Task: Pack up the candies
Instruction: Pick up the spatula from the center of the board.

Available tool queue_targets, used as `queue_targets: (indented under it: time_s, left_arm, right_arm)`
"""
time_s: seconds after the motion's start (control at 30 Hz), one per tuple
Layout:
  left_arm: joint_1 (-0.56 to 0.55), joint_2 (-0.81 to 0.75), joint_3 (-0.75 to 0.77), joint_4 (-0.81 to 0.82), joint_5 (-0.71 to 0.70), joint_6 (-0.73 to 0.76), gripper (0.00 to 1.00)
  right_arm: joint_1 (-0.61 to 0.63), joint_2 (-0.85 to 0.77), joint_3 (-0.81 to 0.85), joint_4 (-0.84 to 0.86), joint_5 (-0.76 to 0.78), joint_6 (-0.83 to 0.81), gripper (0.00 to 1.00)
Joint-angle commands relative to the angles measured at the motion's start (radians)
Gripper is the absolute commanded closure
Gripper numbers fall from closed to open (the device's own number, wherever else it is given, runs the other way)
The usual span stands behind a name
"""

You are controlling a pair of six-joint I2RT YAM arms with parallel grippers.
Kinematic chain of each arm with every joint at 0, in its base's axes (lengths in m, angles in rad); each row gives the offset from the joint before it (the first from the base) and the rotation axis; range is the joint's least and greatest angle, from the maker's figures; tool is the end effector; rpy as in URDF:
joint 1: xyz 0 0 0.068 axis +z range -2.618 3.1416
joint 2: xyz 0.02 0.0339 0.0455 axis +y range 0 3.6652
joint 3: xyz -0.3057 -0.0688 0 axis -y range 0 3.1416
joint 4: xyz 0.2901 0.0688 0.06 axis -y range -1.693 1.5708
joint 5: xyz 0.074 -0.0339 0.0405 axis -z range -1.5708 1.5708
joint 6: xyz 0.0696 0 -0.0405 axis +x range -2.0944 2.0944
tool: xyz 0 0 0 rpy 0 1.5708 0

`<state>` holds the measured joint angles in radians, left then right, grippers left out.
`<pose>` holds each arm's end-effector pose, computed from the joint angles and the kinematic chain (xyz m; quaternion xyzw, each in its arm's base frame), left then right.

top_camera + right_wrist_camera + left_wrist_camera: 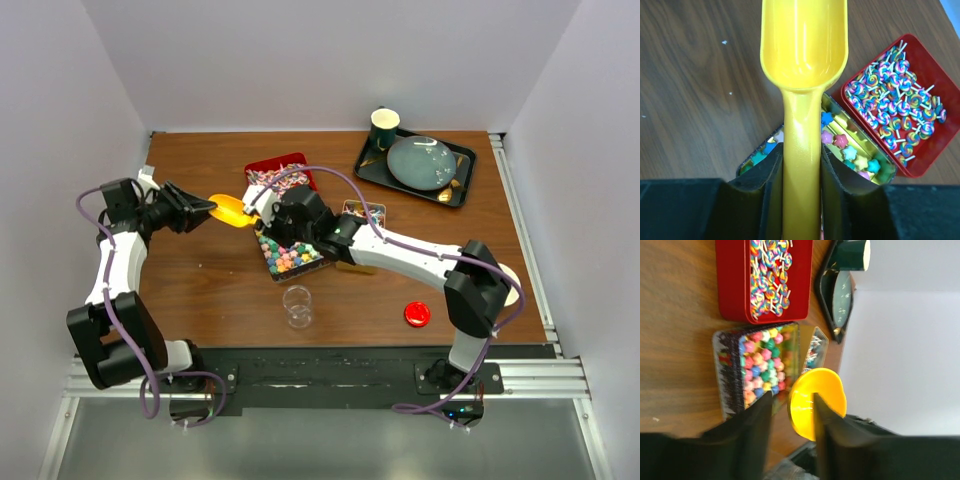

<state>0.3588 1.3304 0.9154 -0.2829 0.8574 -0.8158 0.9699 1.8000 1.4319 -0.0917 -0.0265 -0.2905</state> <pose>0.3260 0.0661 0.2715 -0.3105 0.7835 -0.4540 0.2891 0.2870 0.4220 0.2991 -0.5063 0.6823 0.1863 0.4934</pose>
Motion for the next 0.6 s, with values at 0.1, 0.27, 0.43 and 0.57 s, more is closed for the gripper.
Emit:
queue_targets:
  time_s: [0.1, 0.27, 0.43, 0.57]
  left_arm:
    - [0.011, 0.024, 0.085, -0.062, -0.018, 0.315, 0.37]
    - [-0.014, 0.013, 0.033, -0.096, -0.085, 0.538, 0.36]
    - [-0.105, -0.083, -0.122, 0.014, -0.188, 0.642, 0.35]
    - [-0.208, -0.206, -0.292, 0.172, -0.265, 0.580, 0.35]
  right_arm:
    - [-0.187, -0.109, 0.073, -0.197, -0.090, -0.099, 1.00]
    - [-0.325, -0.113, 0.172, -0.574, -0.162, -0.393, 1.00]
    - [-0.362, -0.077, 0.260, -0.765, -0.122, -0.629, 1.00]
    - [-0.364, -0.021, 0.390, -0.931, -0.113, -0.788, 1.00]
